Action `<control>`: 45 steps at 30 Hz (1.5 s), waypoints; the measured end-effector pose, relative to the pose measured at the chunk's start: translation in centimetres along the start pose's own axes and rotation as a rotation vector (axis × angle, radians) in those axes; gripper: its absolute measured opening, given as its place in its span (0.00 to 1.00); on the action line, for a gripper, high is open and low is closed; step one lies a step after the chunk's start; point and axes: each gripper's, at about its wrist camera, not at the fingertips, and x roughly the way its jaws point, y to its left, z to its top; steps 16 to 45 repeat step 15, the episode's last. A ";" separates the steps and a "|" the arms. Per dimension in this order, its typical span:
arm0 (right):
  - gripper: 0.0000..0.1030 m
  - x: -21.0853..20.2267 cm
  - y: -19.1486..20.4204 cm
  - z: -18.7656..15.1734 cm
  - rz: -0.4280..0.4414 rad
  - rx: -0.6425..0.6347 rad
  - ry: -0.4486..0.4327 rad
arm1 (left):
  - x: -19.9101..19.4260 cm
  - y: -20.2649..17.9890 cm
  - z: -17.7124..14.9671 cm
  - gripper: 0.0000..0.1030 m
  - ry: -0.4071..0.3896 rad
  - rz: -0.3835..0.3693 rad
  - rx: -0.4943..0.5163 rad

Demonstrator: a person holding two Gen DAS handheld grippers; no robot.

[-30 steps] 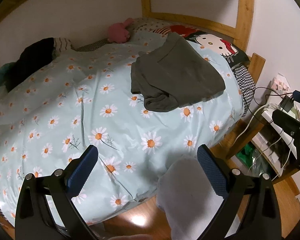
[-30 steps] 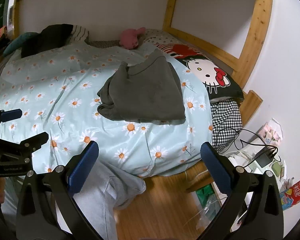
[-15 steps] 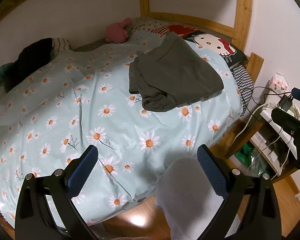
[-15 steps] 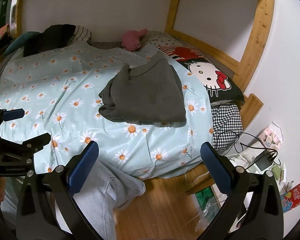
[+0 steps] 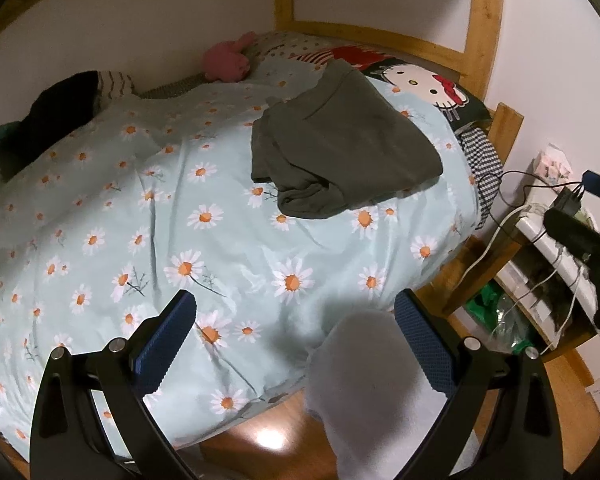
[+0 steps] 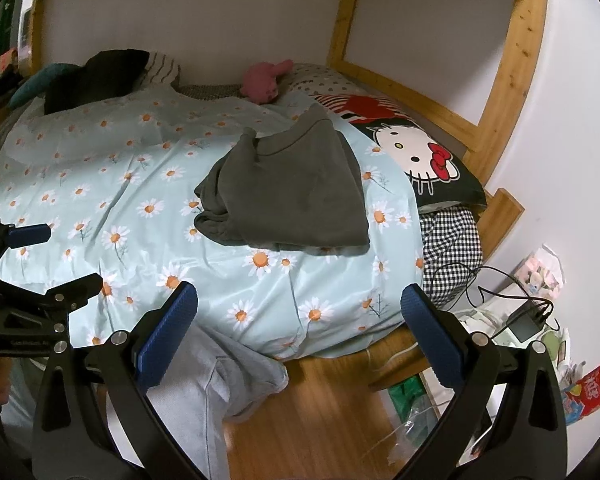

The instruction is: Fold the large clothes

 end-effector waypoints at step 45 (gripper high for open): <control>0.97 -0.4 0.0 0.3 0.007 0.010 -0.016 | -0.4 0.0 0.0 0.94 -0.004 0.018 -0.005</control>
